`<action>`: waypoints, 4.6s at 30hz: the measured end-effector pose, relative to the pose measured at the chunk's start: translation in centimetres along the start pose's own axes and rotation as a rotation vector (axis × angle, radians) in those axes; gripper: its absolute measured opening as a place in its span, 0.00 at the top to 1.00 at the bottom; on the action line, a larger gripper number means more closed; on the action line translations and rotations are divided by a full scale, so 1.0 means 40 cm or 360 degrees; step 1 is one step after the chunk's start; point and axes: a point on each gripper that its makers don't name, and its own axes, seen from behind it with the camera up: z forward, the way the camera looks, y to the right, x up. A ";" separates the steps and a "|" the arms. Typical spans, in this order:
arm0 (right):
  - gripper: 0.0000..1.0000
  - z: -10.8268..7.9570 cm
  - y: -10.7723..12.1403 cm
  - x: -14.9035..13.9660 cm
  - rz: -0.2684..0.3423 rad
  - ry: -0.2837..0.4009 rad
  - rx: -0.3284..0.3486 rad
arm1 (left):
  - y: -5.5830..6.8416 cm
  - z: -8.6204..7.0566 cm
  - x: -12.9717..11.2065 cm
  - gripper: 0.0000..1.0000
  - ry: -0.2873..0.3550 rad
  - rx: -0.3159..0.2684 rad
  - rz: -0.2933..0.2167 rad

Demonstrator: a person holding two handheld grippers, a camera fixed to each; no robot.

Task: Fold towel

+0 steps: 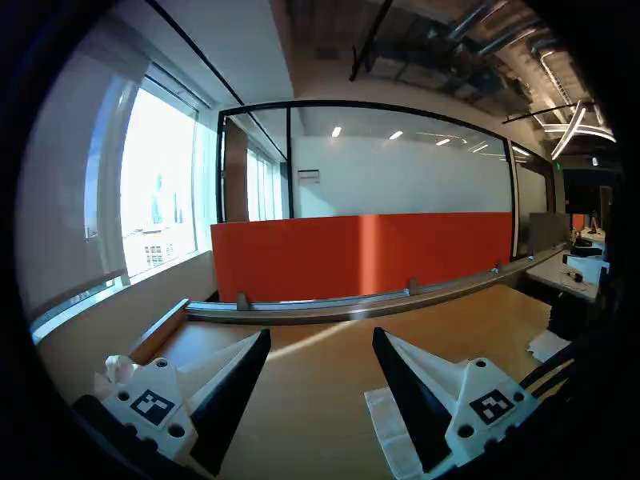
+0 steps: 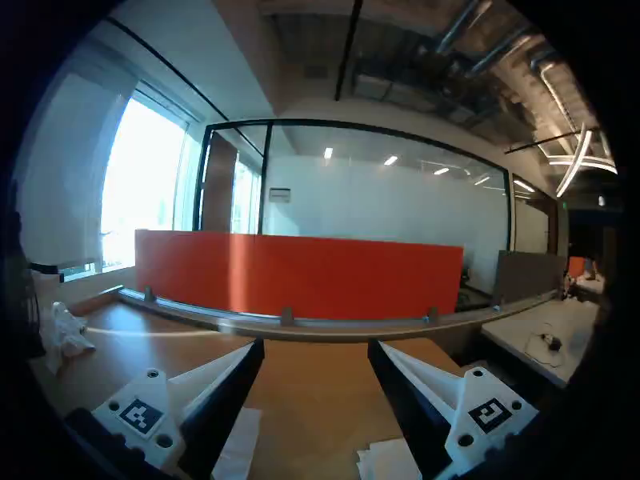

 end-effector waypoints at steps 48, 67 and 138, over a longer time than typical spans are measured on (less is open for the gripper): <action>0.00 -0.106 -0.255 -0.452 -0.0391 -0.0718 0.0766 | 0.286 -0.041 -0.515 0.06 -0.0738 -0.0633 0.0321; 0.00 -0.171 -0.277 -0.706 -0.0438 -0.0989 0.0854 | 0.351 -0.085 -0.760 0.06 -0.1079 -0.0763 0.0338; 0.83 -0.246 -0.318 -0.813 -0.0385 -0.1154 0.1015 | 0.378 -0.106 -0.807 0.91 -0.1251 -0.0612 0.0178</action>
